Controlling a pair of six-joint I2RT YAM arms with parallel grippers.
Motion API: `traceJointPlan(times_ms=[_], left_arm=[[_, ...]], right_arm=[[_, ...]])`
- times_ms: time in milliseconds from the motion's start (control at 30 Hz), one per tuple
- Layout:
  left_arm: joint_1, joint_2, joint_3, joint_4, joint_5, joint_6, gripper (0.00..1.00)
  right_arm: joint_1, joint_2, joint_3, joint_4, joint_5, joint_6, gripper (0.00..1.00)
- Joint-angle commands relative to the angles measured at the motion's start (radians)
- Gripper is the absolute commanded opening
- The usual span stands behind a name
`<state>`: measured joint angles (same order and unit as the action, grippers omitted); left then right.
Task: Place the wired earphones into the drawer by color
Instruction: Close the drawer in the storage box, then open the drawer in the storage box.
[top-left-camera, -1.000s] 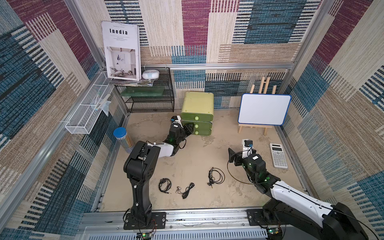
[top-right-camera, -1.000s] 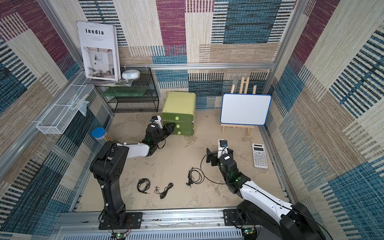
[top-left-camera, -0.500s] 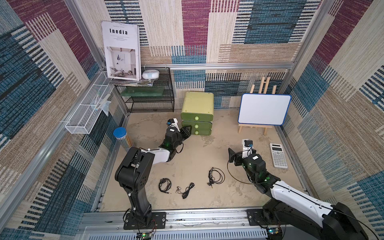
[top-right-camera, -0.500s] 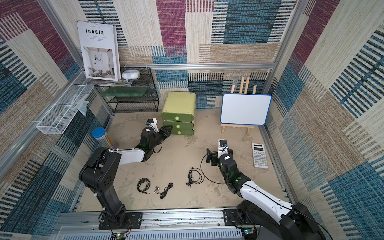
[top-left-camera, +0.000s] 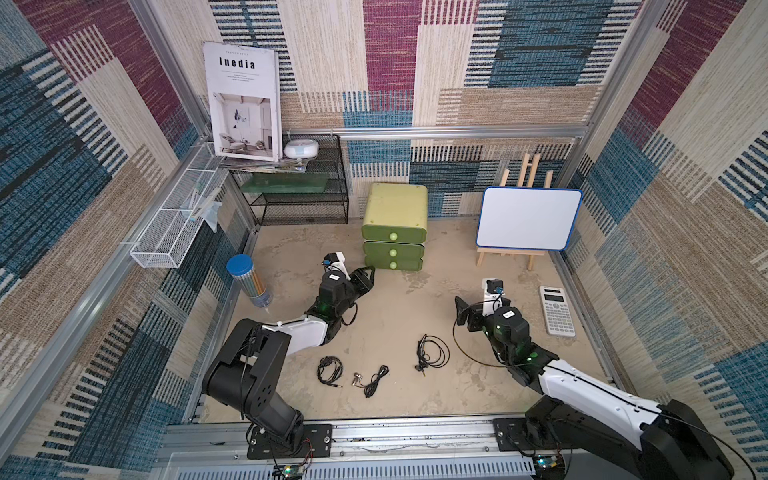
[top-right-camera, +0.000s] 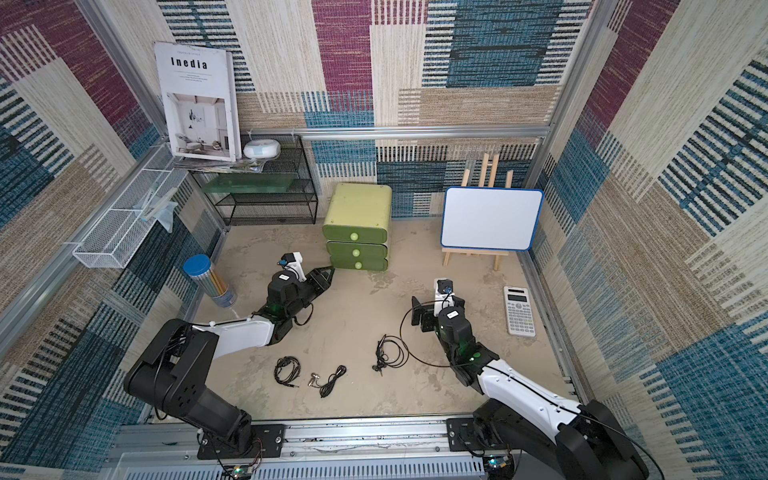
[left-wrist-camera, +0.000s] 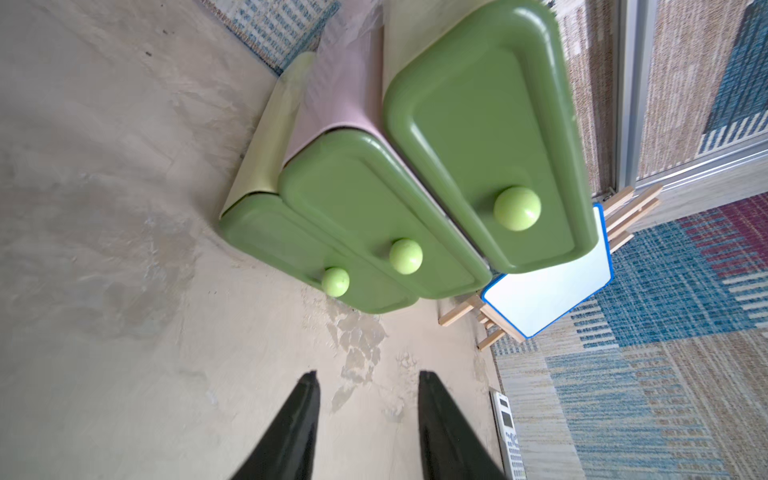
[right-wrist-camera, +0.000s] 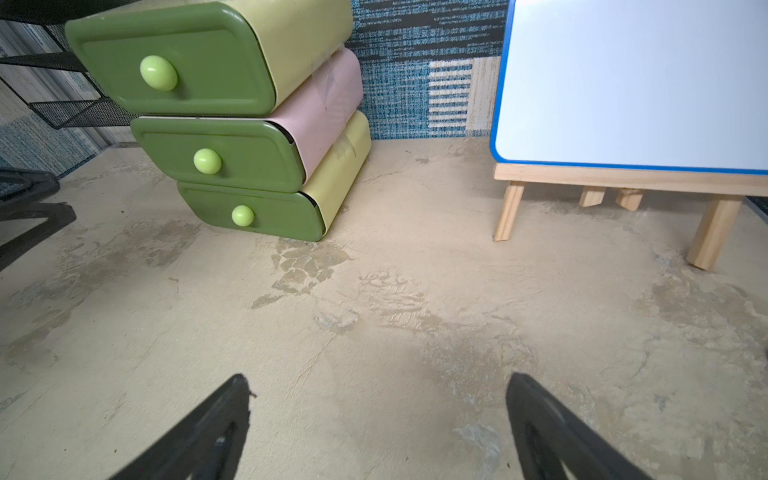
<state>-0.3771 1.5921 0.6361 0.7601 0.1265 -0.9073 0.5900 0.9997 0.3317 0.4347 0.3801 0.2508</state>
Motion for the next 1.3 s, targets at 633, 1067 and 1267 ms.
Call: traceJointPlan(times_ms=[633,1067,1267], left_arm=[[-0.06,0.308,0.111,0.203,-0.002,-0.011,0.44],[-0.071,0.453,0.255,0.188,-0.016,-0.017,0.43],[-0.07,0.503,0.305,0.189,-0.018,-0.017,0.43]], right_arm=[[-0.005,0.129,0.08,0.073,-0.007,-0.026,1.0],[-0.004,0.068,0.047,0.065,-0.009,-0.022,1.0],[-0.003,0.06,0.044,0.062,-0.006,-0.022,1.0]])
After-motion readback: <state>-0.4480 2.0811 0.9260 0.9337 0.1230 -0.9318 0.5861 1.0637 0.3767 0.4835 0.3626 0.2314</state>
